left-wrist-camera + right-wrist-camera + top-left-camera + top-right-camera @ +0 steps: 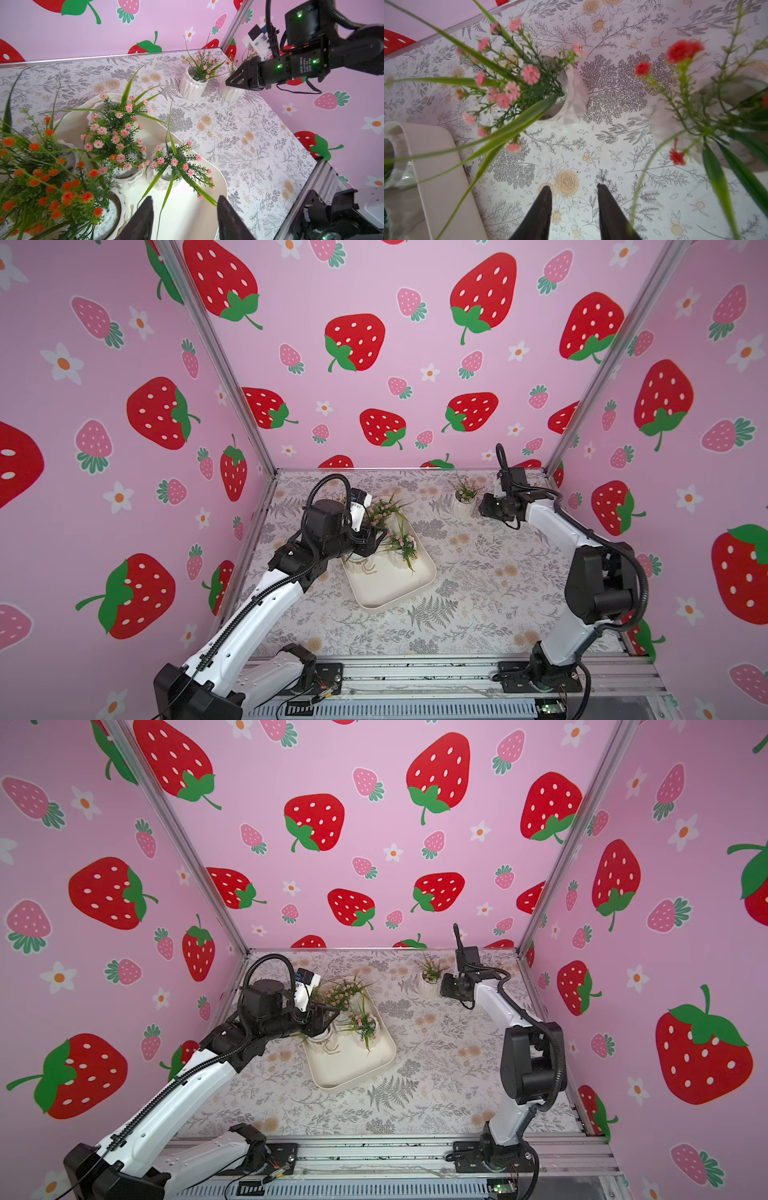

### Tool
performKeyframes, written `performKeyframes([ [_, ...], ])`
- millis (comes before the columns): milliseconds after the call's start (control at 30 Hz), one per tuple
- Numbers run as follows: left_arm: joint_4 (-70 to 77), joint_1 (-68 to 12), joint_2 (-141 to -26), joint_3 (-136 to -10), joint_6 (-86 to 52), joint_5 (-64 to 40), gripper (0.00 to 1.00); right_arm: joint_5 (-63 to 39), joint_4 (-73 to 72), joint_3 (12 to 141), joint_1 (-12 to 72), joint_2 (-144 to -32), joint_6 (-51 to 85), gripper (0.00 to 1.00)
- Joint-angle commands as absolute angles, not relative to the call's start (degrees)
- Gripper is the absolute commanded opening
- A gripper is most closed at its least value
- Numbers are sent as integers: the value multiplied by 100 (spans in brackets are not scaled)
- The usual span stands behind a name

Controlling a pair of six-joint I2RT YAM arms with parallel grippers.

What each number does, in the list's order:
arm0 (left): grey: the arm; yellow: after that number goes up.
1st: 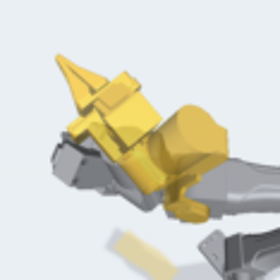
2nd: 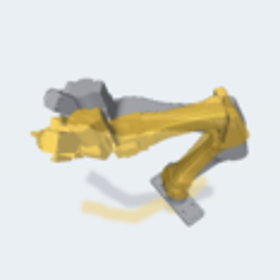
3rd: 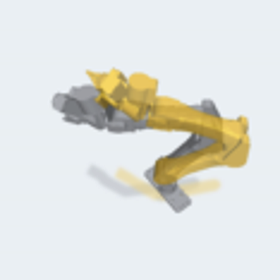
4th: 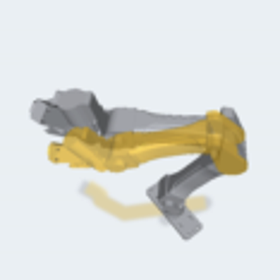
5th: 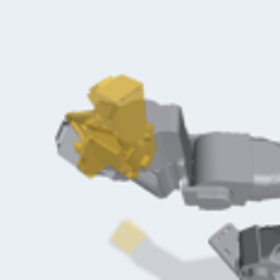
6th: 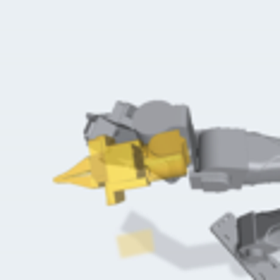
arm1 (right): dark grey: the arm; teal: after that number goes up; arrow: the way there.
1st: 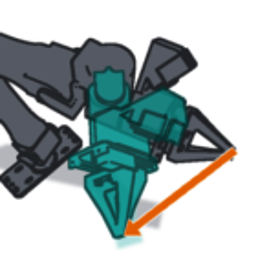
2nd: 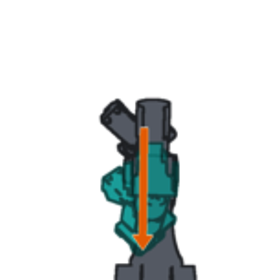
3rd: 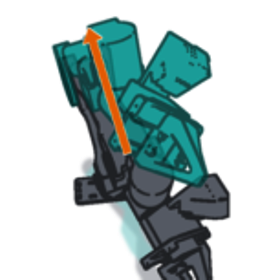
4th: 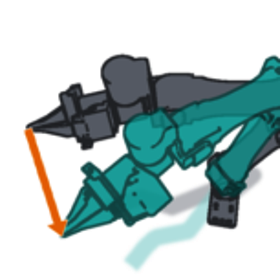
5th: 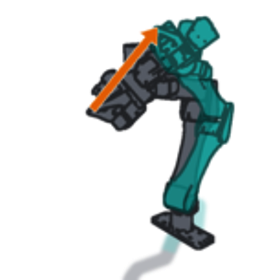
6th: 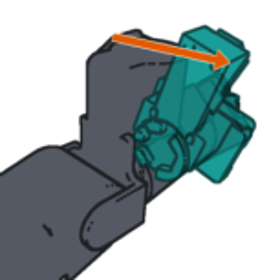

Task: Put the potted gypsophila into the storage box
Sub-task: Pick up the baby's breath potted plant from the center of the board.

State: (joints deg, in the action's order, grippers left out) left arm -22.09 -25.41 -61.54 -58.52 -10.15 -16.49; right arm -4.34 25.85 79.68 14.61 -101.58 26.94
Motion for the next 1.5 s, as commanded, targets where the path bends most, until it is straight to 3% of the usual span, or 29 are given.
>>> performKeyframes([
  [0, -2244, -2559, -6151, -5869, -875, -1570, 52, -303, 2542, 8329, 1390, -10428, 2694, 37],
  [533, -1828, -2565, -5964, -5568, -773, -1490, 52, -615, 2592, 9556, 1282, -11665, 2365, 34],
  [733, -1872, -2566, -5985, -5602, -760, -1481, 52, -648, 2704, 9957, 1274, -12014, 2346, 28],
  [1467, -1935, -2559, -5945, -5617, -734, -1474, 52, -519, 2891, 10425, 1286, -12593, 2363, 20],
])
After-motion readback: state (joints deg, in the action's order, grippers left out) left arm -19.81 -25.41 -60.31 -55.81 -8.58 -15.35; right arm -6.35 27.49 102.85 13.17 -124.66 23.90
